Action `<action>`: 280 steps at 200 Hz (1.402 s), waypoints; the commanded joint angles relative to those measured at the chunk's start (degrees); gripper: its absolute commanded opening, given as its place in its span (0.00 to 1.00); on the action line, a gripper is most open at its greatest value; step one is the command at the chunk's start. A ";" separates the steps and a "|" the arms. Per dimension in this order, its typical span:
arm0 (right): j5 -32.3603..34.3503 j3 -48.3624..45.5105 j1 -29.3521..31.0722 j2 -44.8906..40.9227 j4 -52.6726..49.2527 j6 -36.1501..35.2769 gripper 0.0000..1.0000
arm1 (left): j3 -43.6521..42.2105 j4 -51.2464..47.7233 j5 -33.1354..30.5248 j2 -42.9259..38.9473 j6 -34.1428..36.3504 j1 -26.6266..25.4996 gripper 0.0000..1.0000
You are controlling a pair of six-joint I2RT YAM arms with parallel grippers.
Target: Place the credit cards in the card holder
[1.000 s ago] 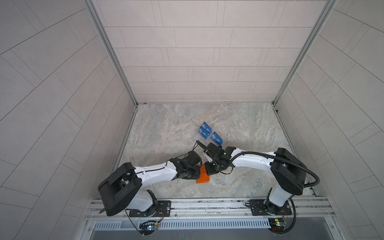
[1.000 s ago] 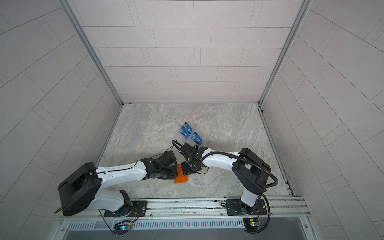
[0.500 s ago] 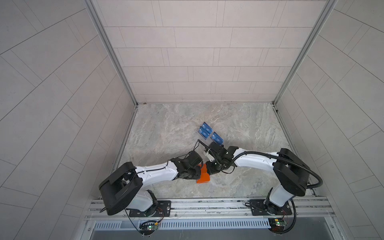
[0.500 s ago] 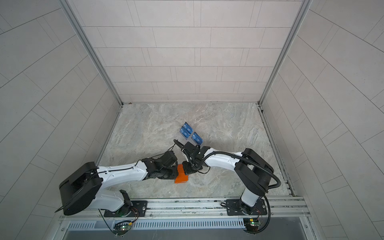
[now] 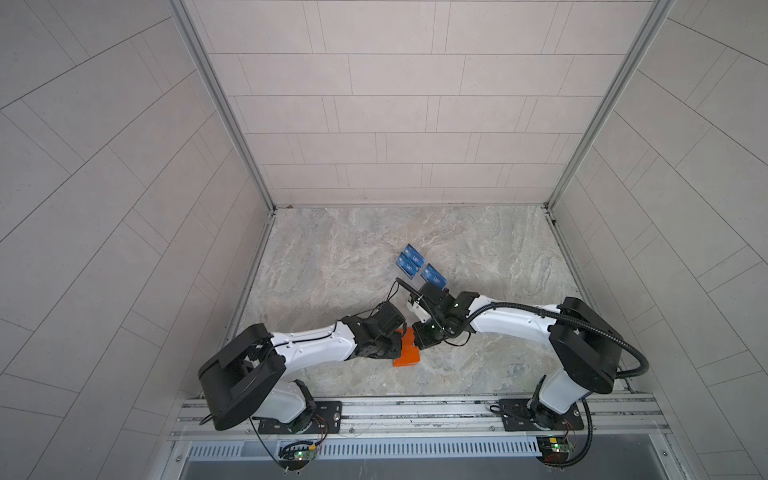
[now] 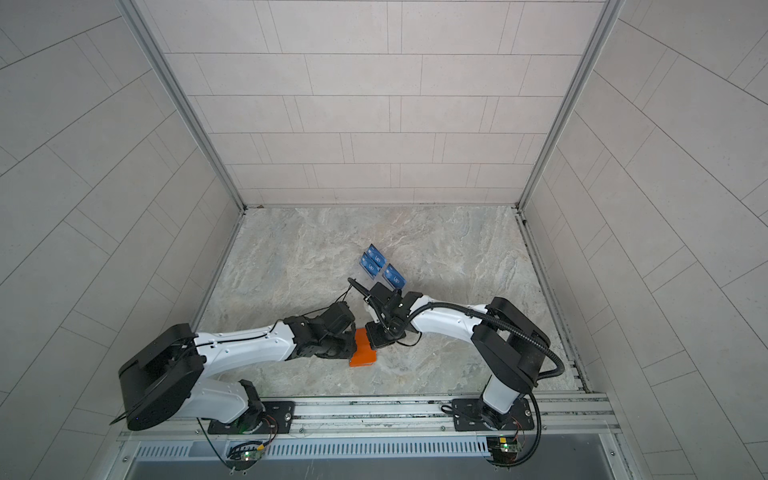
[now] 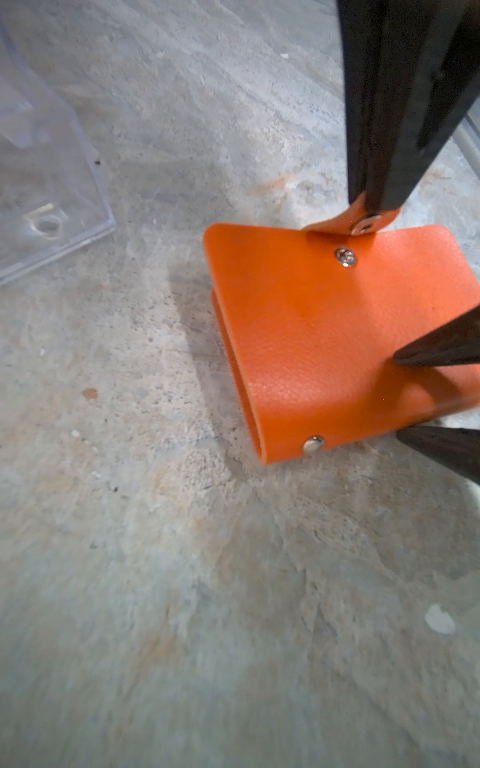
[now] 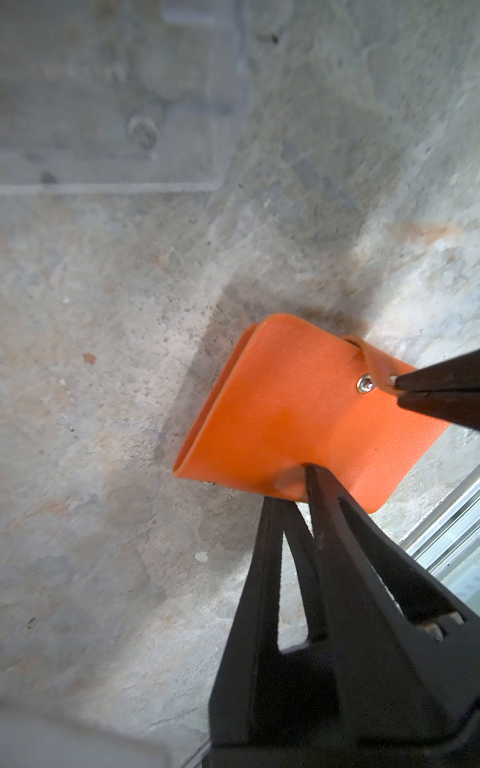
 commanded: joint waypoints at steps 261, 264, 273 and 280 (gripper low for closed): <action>-3.54 1.76 1.00 7.96 5.75 0.52 0.00 | -6.15 2.98 1.51 2.06 -2.66 -0.95 0.30; -3.45 1.71 1.00 8.00 5.75 0.51 0.00 | -6.36 3.21 1.57 1.93 -2.72 -0.91 0.31; -3.28 1.51 1.00 8.18 5.75 0.55 0.00 | -6.53 3.67 1.66 1.72 -2.72 -0.91 0.30; -3.05 1.45 1.07 8.28 5.60 0.56 0.00 | -6.57 4.02 1.90 1.62 -2.68 -0.90 0.30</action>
